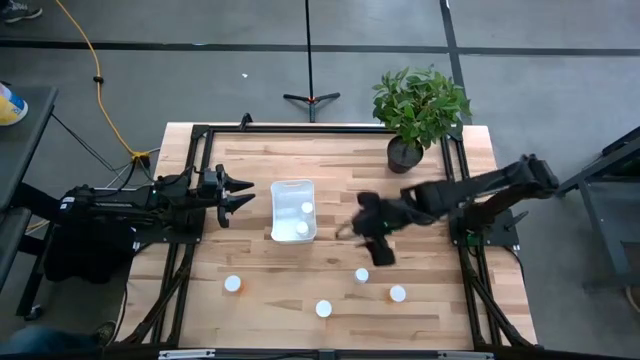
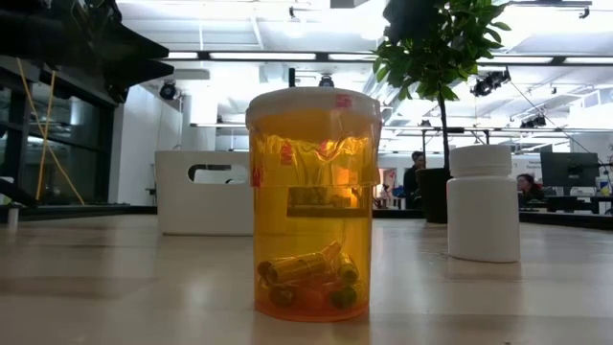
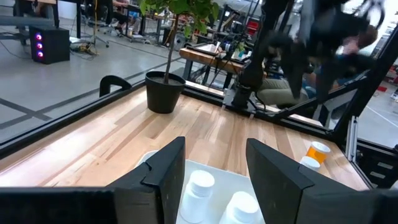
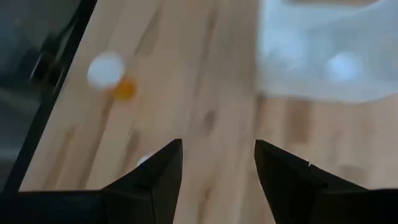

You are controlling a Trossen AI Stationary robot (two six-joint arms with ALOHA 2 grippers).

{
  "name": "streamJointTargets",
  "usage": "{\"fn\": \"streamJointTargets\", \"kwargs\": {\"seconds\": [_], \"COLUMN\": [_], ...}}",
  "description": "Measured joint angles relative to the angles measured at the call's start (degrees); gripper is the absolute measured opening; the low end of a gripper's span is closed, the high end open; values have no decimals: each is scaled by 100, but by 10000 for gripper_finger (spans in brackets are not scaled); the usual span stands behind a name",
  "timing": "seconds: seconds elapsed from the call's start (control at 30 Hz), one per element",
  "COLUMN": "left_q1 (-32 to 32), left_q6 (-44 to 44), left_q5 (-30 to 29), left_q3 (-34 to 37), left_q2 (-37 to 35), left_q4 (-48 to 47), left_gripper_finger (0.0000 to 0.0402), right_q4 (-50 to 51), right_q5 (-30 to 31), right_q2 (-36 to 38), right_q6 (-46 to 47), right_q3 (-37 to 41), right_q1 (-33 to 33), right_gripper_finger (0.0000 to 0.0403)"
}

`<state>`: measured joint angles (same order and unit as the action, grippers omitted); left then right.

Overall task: Pick and place pill bottles into a basket
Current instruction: Put the white pill bottle into the white bin

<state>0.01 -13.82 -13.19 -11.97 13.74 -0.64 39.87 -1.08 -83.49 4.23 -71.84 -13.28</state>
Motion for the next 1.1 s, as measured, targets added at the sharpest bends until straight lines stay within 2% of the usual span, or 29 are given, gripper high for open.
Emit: {"fn": "streamJointTargets", "kwargs": {"seconds": [0.17, 0.47, 0.83, 1.1], "left_q1": [0, -1, 0, 0], "left_q6": [0, 0, -17, -20], "left_q5": [0, 0, 0, 0], "left_q3": [1, 1, 1, 1], "left_q2": [-1, 0, 1, -1], "left_q4": [0, -9, -173, -237], "left_gripper_finger": [205, 205, 205, 205], "right_q4": [-465, -1813, -2652, -2690], "right_q5": [-86, -265, -27, -78], "right_q2": [32, -19, -212, -709], "right_q6": [337, 727, 580, 581], "right_q3": [775, 1354, 1935, 1959], "right_q1": [-377, -707, -1006, -1001], "right_gripper_finger": [206, 292, 298, 298]}}
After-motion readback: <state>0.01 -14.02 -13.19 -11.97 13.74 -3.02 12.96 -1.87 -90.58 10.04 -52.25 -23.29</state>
